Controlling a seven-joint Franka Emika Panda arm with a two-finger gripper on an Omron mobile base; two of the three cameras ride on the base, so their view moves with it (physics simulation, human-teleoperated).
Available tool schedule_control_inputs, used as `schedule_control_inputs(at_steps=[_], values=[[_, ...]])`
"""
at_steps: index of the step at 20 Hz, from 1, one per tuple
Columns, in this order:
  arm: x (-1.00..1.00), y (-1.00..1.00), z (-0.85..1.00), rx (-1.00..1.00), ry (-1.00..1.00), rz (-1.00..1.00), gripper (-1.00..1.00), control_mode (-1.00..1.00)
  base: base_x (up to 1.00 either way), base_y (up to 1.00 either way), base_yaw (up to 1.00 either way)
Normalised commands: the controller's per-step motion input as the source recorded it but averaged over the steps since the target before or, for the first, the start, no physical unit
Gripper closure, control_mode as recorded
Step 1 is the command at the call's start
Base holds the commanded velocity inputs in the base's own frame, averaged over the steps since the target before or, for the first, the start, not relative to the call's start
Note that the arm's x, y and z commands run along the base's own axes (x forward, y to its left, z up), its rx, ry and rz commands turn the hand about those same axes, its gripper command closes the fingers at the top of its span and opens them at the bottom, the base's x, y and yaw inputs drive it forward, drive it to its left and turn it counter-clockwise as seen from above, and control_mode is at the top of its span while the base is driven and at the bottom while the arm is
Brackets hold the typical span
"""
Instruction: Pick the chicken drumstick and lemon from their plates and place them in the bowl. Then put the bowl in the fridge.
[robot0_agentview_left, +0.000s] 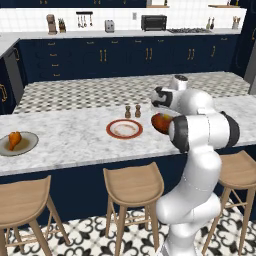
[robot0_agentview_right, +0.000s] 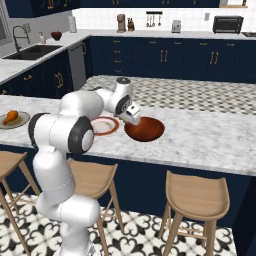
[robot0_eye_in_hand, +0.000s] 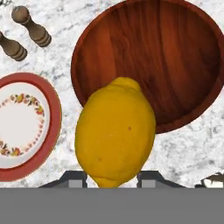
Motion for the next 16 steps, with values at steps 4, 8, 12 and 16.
schedule_control_inputs(at_steps=[4, 8, 12, 16], values=[[1.00, -0.13, -0.23, -0.17, 0.13, -0.12, 1.00, -1.00, 0.00, 0.00, 0.00], [1.00, -0.08, -0.52, -0.03, 0.29, 0.00, 1.00, -1.00, 0.00, 0.00, 0.00], [0.79, -0.54, -0.61, -0.04, 0.21, 0.00, 1.00, -1.00, 0.00, 0.00, 0.00], [0.17, -0.20, -0.07, 0.01, 0.04, 0.00, -1.00, -1.00, 0.00, 0.00, 0.00]])
